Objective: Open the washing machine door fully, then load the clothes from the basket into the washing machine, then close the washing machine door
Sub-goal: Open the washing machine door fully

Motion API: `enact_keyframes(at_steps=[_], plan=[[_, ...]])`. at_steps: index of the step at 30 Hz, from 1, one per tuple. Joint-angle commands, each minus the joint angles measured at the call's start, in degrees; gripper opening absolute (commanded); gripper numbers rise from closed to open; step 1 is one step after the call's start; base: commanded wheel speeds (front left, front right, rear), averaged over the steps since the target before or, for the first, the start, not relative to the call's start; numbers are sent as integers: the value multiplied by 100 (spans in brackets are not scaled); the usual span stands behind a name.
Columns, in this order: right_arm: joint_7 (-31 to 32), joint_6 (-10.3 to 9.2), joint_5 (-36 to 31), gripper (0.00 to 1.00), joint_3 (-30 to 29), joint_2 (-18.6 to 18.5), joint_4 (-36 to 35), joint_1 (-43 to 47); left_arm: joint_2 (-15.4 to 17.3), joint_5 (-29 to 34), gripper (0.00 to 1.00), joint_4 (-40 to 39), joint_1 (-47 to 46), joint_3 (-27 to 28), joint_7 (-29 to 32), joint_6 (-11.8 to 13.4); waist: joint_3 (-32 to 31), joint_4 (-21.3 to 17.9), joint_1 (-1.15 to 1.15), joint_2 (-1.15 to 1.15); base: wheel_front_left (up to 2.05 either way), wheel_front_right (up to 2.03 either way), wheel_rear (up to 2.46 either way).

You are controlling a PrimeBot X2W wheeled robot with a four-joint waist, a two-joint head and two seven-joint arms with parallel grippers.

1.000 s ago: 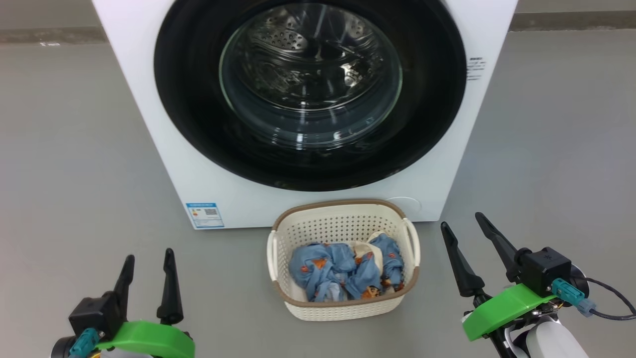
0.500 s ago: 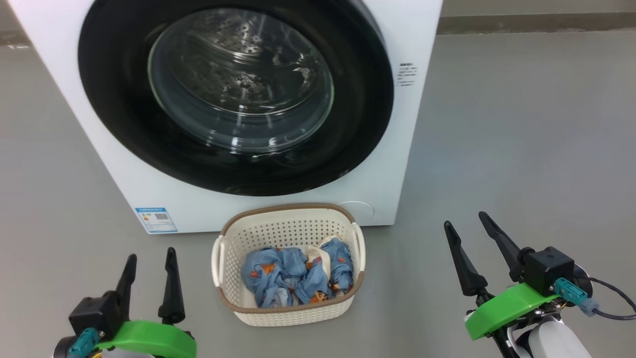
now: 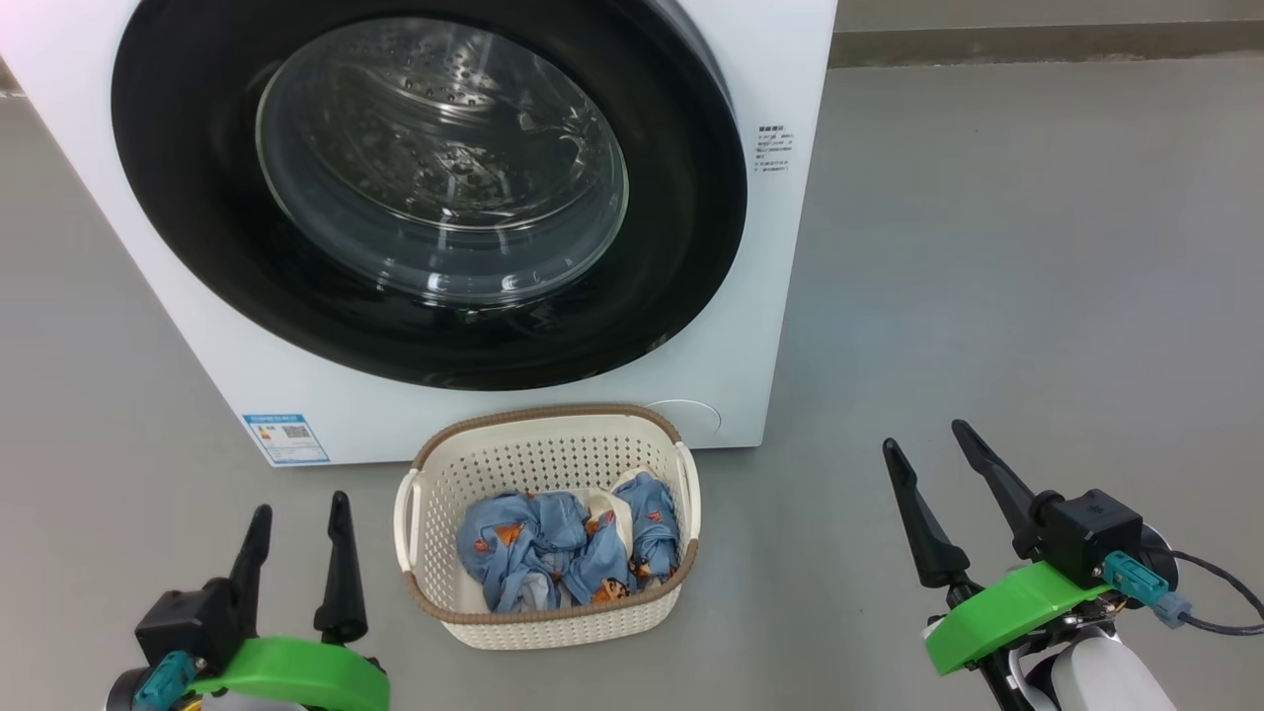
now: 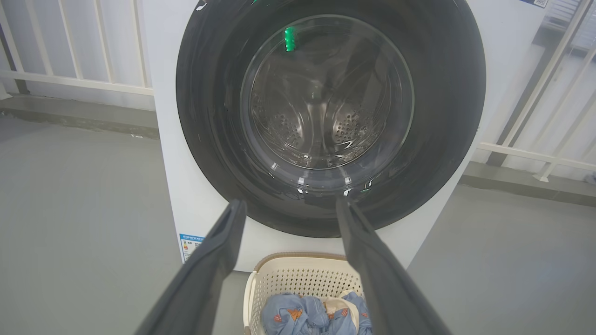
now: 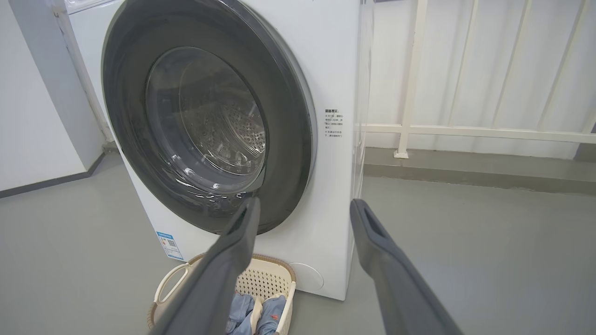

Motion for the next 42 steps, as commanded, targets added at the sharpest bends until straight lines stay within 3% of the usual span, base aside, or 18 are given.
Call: enact_keyframes(at_steps=[1, 42], plan=[[-69, 56, -60, 100, 100, -12, -150, -197, 98, -39, 100, -134, -253, 180, -37, -7, -1, 0, 0, 0, 0, 0, 0], [-69, 56, 186, 100, 114, -117, -5, -269, 98, 44, 100, -148, -224, 186, -37, 75, 78, 93, 0, 0, 0, 0, 0]])
